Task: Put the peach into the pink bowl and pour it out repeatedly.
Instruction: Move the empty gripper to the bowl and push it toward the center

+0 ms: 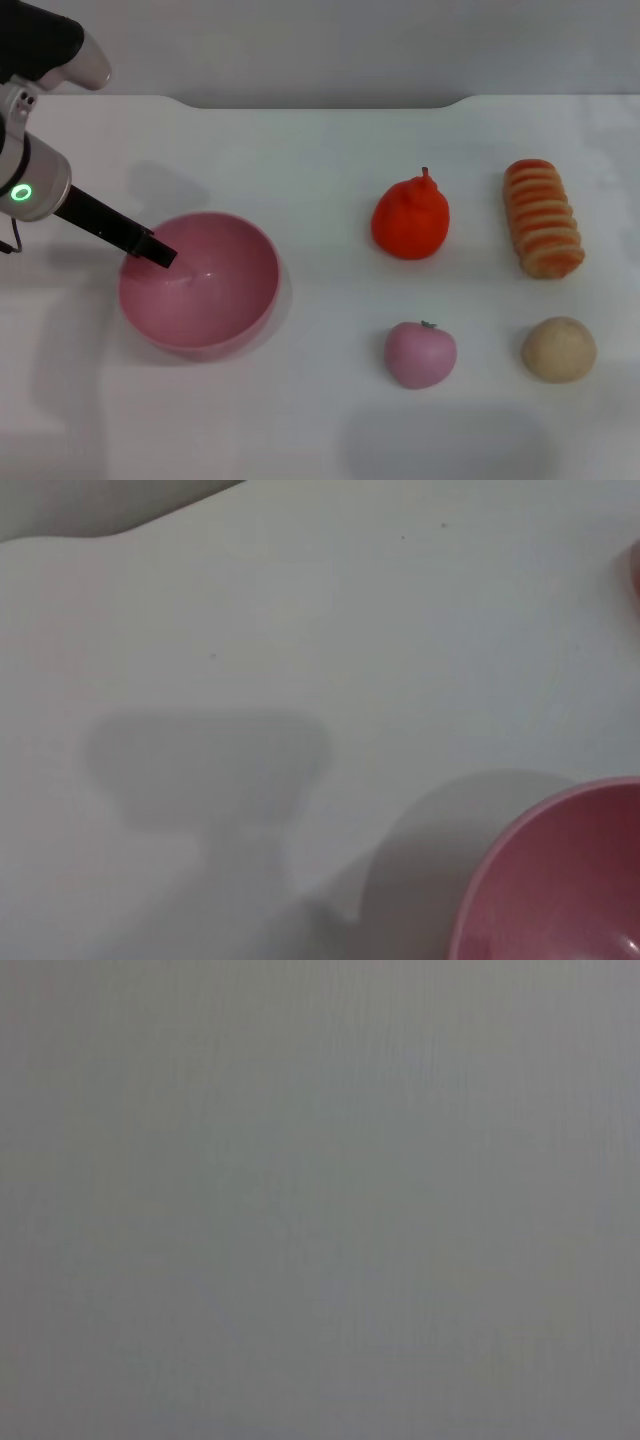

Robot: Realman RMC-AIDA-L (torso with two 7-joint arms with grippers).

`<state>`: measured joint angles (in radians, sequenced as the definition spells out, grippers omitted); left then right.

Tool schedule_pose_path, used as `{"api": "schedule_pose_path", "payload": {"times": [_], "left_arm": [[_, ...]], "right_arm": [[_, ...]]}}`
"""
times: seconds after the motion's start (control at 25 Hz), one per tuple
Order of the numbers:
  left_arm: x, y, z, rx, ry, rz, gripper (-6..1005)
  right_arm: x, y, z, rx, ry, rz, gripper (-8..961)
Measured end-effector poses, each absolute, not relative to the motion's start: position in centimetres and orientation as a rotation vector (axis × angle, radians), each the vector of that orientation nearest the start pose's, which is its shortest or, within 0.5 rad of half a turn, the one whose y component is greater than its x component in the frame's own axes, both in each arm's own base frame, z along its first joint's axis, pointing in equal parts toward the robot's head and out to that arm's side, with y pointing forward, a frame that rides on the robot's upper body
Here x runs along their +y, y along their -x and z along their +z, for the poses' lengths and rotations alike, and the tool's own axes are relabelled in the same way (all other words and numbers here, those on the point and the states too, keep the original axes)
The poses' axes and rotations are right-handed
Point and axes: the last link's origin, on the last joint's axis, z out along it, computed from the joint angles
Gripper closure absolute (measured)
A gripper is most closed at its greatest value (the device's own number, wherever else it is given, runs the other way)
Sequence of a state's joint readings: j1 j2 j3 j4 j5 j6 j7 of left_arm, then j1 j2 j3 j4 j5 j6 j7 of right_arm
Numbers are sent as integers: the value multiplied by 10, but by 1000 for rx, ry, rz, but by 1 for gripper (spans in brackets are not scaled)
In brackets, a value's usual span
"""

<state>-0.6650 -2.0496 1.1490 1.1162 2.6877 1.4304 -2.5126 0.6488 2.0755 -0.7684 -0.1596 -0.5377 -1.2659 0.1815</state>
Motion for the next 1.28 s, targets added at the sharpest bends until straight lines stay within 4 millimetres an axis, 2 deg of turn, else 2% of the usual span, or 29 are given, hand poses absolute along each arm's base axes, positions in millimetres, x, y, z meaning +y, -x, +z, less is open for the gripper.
{"api": "schedule_pose_path", "payload": {"times": [0.4, 0.76, 1.2, 1.28], "left_arm": [[387, 232, 16, -1063, 2410, 495, 351], [389, 233, 16, -1060, 2391, 502, 353], [385, 233, 8, -1025, 2414, 567, 800], [385, 233, 8, -1027, 2414, 567, 822]], "right_arm": [[403, -267, 61, 207, 1445, 838, 417], [403, -267, 60, 208, 1445, 841, 417], [403, -267, 61, 211, 1444, 845, 417], [403, -267, 61, 211, 1444, 845, 417]]}}
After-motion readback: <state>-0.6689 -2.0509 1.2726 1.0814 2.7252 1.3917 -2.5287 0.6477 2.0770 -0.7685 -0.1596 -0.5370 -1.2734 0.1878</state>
